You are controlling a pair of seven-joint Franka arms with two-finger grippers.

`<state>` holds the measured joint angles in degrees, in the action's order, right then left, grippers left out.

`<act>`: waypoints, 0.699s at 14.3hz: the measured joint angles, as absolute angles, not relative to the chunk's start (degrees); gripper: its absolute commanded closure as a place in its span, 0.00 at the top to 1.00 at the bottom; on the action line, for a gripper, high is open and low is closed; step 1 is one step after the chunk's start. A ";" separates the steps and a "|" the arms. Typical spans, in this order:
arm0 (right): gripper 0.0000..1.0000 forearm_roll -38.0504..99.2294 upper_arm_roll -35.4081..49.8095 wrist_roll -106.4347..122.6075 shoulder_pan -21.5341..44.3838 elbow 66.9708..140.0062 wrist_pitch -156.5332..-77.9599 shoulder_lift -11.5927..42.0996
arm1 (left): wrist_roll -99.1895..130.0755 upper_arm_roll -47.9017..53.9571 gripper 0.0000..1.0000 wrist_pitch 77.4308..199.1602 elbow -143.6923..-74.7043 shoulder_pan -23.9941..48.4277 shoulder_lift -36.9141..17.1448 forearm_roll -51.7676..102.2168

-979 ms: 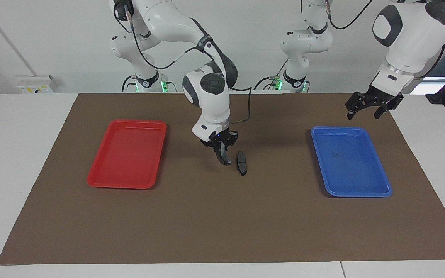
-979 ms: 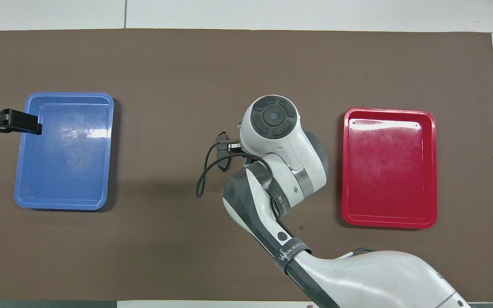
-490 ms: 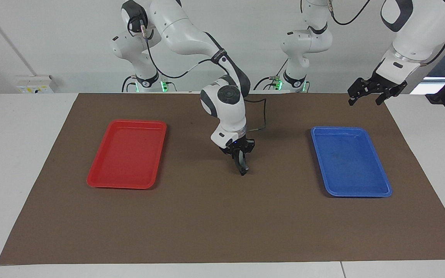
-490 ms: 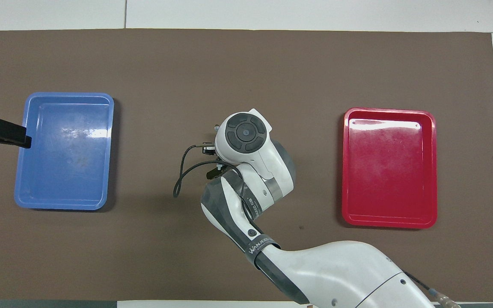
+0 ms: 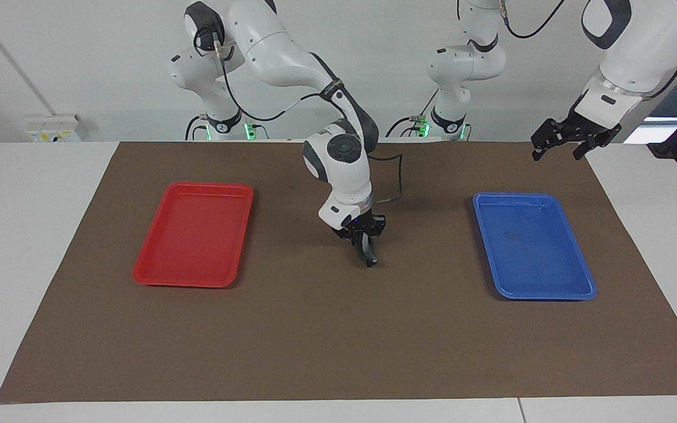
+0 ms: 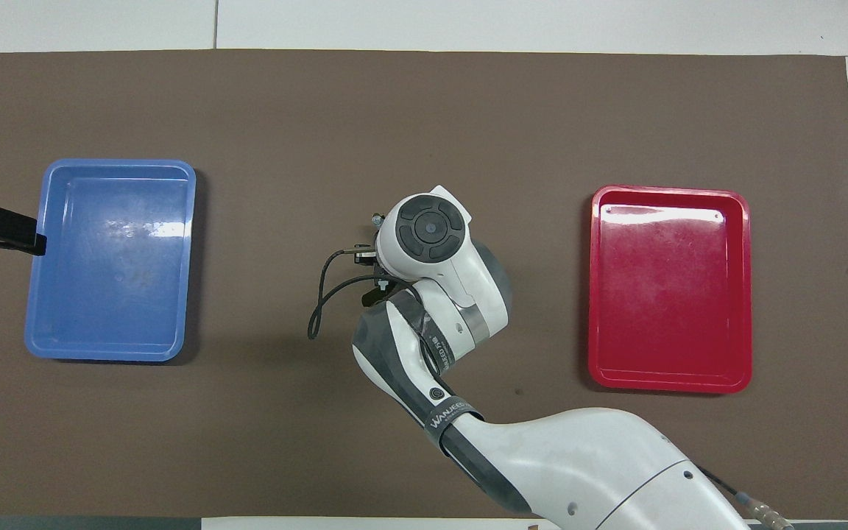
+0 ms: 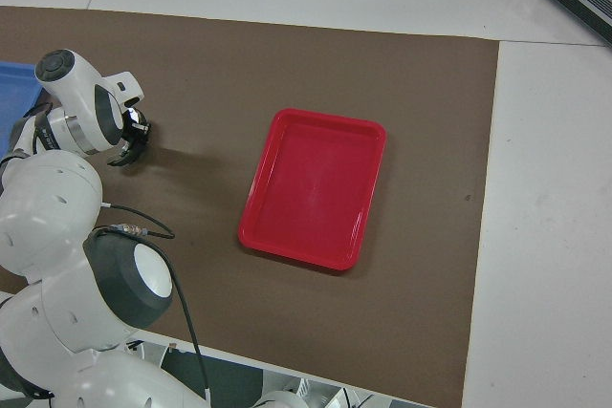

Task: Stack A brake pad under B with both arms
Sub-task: 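Lower the silver pad onto the dark pad and open the right gripper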

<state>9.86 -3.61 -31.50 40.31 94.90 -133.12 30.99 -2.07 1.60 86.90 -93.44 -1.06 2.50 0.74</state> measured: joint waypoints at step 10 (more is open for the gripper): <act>0.01 9.92 -3.48 -30.04 40.67 96.46 -137.05 31.19 | -2.07 1.55 1.00 86.89 -93.44 -1.21 2.50 0.74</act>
